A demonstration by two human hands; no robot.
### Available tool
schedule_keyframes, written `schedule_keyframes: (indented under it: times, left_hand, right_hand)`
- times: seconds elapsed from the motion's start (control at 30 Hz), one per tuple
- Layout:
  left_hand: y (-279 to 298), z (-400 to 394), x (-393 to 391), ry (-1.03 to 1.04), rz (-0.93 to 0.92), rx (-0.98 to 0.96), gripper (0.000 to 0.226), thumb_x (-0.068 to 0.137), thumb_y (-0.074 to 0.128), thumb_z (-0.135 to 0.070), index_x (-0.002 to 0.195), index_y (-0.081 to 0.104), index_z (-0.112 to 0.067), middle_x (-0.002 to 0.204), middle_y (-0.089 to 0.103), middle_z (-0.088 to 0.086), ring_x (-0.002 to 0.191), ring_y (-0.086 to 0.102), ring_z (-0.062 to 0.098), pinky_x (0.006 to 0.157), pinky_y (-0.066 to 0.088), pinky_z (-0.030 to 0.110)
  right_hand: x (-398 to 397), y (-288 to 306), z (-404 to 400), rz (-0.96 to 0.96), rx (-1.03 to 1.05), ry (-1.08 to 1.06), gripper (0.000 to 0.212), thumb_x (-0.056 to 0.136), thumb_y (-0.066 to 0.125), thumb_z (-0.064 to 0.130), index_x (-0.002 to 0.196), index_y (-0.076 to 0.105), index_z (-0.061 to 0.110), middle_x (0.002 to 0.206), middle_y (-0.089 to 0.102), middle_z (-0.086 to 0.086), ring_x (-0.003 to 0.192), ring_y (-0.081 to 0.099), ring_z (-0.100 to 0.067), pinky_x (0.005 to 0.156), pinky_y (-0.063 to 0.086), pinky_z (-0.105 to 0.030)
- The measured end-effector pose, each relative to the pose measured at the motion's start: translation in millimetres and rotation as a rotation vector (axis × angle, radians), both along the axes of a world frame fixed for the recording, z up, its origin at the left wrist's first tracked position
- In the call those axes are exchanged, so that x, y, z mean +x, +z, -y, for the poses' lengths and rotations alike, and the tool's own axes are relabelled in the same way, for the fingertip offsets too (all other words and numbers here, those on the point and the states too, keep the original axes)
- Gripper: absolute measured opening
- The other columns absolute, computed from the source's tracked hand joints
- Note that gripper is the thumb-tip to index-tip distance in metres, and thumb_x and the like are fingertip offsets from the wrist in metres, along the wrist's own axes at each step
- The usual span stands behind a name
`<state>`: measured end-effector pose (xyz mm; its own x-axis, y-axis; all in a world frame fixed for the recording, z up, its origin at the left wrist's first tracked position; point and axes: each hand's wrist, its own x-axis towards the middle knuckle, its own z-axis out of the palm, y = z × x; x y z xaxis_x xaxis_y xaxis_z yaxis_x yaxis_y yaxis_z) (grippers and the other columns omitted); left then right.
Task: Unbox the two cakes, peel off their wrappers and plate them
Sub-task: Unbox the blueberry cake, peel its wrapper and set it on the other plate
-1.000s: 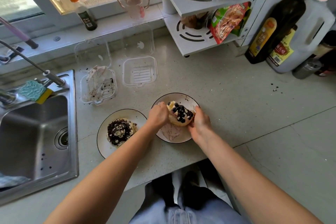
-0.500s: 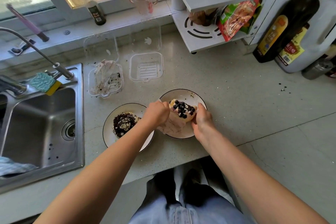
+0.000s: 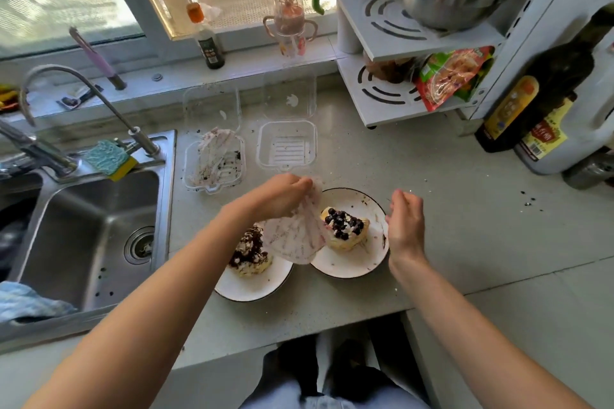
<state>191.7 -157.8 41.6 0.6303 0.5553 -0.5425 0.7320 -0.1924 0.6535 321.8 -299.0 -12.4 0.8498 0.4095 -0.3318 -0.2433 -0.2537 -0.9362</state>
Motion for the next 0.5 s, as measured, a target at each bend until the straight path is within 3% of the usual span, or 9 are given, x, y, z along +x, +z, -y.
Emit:
schedule_keyframes:
  times: [0.1,0.17,0.3,0.4,0.5]
  left_hand:
    - [25.1,-15.7,-17.1,0.091,0.245,-0.257,0.051,0.104,0.018,-0.032,0.124,0.052,-0.001,0.110,0.063,0.010,0.102,0.061,0.021,0.085,0.053,0.030]
    - [30.5,-23.9,-23.8,0.192,0.395,-0.396,0.045,0.103,0.022,-0.030,0.126,0.050,-0.003,0.103,0.065,0.010,0.098,0.061,0.021,0.091,0.048,0.034]
    - [29.4,-42.5,-31.7,0.361,0.689,-0.689,0.038,0.098,0.025,-0.023,0.113,0.058,-0.010,0.097,0.068,0.011,0.090,0.062,0.023,0.093,0.045,0.046]
    - [24.8,-60.6,-41.8,0.409,0.786,-0.784,0.042,0.097,0.025,-0.025,0.108,0.063,-0.011,0.102,0.066,0.014,0.092,0.058,0.026,0.091,0.043,0.044]
    - [22.3,-77.3,-48.1,0.422,0.823,-0.835,0.048,0.097,0.024,-0.027,0.099,0.070,-0.014,0.091,0.072,0.009,0.082,0.065,0.021,0.080,0.048,0.039]
  right_hand:
    - [8.0,15.7,-21.1,-0.070,0.093,0.087,0.022,0.098,0.040,0.029,0.108,0.050,0.012,0.112,0.055,-0.007,0.106,0.053,-0.019,0.095,0.044,-0.036]
    - [7.3,24.7,-37.2,-0.233,0.167,0.172,0.029,0.099,0.039,0.032,0.112,0.052,0.009,0.118,0.056,-0.012,0.113,0.053,-0.023,0.099,0.042,-0.037]
    - [-5.8,25.9,-66.2,-0.641,0.216,0.426,0.055,0.097,0.028,0.050,0.119,0.050,0.004,0.127,0.053,-0.017,0.118,0.050,-0.030,0.107,0.036,-0.043]
    - [-23.2,22.5,-81.0,-0.789,0.213,0.569,0.068,0.094,0.024,0.058,0.125,0.048,0.002,0.130,0.053,-0.023,0.120,0.052,-0.035,0.106,0.038,-0.048]
    - [-38.6,25.4,-97.3,-0.875,0.268,0.596,0.070,0.095,0.020,0.058,0.118,0.059,0.005,0.122,0.062,-0.022,0.114,0.058,-0.035,0.104,0.040,-0.047]
